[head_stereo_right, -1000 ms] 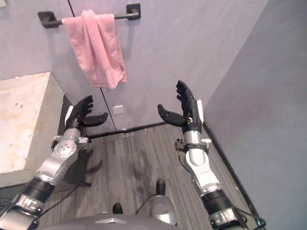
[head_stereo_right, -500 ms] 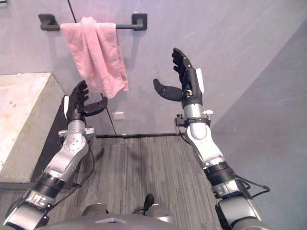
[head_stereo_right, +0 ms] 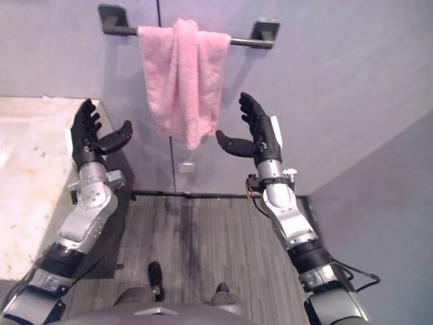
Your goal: Organize the bathroom.
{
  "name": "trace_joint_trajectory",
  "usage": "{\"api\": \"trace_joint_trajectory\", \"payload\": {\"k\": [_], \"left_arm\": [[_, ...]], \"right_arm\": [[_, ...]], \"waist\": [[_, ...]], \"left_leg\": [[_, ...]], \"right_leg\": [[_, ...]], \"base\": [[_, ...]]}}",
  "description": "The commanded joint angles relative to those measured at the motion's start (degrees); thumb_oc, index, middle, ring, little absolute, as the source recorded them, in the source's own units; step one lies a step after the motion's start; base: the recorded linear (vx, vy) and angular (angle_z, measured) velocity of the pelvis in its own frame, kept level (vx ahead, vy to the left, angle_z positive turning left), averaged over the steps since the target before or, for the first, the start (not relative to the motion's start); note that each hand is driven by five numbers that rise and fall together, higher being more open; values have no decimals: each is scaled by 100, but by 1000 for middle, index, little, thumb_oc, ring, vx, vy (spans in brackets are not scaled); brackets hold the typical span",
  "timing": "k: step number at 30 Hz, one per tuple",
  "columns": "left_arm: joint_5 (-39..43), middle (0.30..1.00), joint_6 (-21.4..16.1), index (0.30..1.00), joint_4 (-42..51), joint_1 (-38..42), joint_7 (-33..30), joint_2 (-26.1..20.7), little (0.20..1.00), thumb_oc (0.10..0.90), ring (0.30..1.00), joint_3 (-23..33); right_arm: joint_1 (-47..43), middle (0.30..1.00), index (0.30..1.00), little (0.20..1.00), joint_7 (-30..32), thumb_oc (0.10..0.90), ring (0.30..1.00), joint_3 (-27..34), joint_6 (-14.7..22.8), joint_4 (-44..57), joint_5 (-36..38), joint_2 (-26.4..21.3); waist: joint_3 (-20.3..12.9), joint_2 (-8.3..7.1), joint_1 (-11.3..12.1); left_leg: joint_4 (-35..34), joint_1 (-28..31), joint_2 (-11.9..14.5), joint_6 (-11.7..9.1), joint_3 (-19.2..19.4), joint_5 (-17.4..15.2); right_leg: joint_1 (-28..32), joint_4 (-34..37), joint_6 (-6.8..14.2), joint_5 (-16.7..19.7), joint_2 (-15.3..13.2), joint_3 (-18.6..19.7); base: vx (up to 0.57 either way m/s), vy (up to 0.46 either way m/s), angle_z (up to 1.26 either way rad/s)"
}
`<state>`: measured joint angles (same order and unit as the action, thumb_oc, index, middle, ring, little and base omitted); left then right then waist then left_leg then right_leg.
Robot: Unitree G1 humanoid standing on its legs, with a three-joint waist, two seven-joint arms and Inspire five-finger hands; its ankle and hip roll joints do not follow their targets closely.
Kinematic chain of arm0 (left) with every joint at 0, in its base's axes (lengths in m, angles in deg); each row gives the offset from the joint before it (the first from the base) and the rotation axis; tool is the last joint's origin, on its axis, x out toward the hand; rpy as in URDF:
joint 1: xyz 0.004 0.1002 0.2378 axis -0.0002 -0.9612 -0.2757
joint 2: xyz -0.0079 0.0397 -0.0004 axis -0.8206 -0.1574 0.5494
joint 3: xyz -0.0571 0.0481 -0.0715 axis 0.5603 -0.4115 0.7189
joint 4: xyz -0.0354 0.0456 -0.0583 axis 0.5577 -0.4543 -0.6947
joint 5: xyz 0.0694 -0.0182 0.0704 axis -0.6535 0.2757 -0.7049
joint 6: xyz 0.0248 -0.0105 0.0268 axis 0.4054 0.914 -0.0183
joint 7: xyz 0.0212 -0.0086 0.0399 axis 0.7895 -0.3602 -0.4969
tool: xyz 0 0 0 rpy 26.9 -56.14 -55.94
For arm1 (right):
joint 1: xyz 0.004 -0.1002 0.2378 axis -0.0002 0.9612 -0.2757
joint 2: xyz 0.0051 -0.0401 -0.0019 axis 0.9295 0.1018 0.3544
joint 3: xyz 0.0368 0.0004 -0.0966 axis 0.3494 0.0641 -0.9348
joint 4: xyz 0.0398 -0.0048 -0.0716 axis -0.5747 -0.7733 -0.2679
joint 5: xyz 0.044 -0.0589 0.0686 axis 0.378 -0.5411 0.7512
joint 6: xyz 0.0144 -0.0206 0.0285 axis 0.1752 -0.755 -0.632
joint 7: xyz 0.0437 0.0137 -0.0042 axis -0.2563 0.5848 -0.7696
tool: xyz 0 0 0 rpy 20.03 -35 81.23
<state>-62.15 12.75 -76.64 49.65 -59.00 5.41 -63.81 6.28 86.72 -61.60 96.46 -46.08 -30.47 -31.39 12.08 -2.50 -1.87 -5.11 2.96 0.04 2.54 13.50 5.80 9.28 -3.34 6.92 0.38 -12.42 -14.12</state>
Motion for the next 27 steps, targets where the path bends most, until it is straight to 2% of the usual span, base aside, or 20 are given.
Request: {"api": "trace_joint_trajectory", "payload": {"k": [1,2,4,6,9,10,12,13,17,21,27], "left_arm": [[-960,900,-531,900,102,825,382,-223,900,800,900,-341],[-1026,900,-394,900,-7,943,435,-242,900,800,900,-408],[-904,900,-411,900,-157,1070,669,-304,900,800,900,-477],[-846,900,-450,900,-234,1116,898,-313,900,800,900,-481],[-405,900,-330,900,-313,1218,1124,-380,900,800,900,-431],[-287,900,-270,900,-279,1224,1084,-453,900,800,900,-374],[-186,900,-147,900,-155,1074,959,-511,900,800,900,-204],[-157,900,-120,900,-141,1048,957,-511,900,800,900,-176],[-27,900,-12,900,101,613,993,-347,900,800,900,20],[183,900,53,900,395,194,1212,-219,900,800,900,57],[517,900,158,900,599,45,1317,-169,900,800,900,-110]], "right_arm": [[-444,900,900,900,226,800,900,256,626,464,200,-165],[-391,900,900,900,329,800,900,252,673,504,118,-78],[-357,900,900,900,399,800,900,252,676,619,97,-8],[-366,900,900,900,510,800,900,243,606,678,-45,90],[-599,900,900,900,741,800,900,163,433,725,-371,240],[-654,900,900,900,754,800,900,134,287,843,-408,257],[-600,900,900,900,648,800,900,97,16,1081,-427,253],[-576,900,900,900,603,800,900,94,2,1094,-414,248],[-294,900,900,900,250,800,900,3,-290,1299,-366,184],[95,900,900,900,222,800,900,-69,-299,1467,-398,250],[445,900,900,900,211,800,900,-193,-260,1448,-412,317]], "waist": [[-617,72,-13],[-573,116,-75],[-527,216,-141],[-516,253,-177],[-553,278,-206],[-567,243,-221],[-543,239,-263],[-553,238,-265],[-694,195,-183],[-774,187,-164],[-808,212,-209]], "left_leg": [[98,-41,300,-352,-391,-294],[144,41,231,-268,-371,-352],[180,163,184,-202,-344,-462],[121,313,118,-177,-341,-532],[27,470,136,-253,-238,-551],[39,531,104,-271,-132,-637],[55,610,131,-236,-18,-734],[48,608,140,-238,-20,-734],[17,512,147,-249,50,-673],[11,522,138,-245,112,-700],[11,551,114,-231,147,-738]], "right_leg": [[-441,-752,-36,-354,611,19],[-697,-1435,88,-162,484,92],[-986,-2210,122,-34,430,174],[-1212,-2369,138,73,406,195],[-1088,-1118,64,-32,426,-83],[-1103,-496,94,130,425,-165],[-1172,-321,127,216,470,-35],[-1137,-242,119,183,500,-25],[-677,371,38,137,649,-90],[-519,536,-4,134,726,-76],[-438,636,-28,113,799,-13]], "base": [[277,221,20],[230,199,13],[210,174,2],[180,83,1],[163,-42,2],[133,-86,10],[111,-80,-4],[96,-88,-4],[69,-58,-4],[59,-40,-10],[21,-33,-8]]}}
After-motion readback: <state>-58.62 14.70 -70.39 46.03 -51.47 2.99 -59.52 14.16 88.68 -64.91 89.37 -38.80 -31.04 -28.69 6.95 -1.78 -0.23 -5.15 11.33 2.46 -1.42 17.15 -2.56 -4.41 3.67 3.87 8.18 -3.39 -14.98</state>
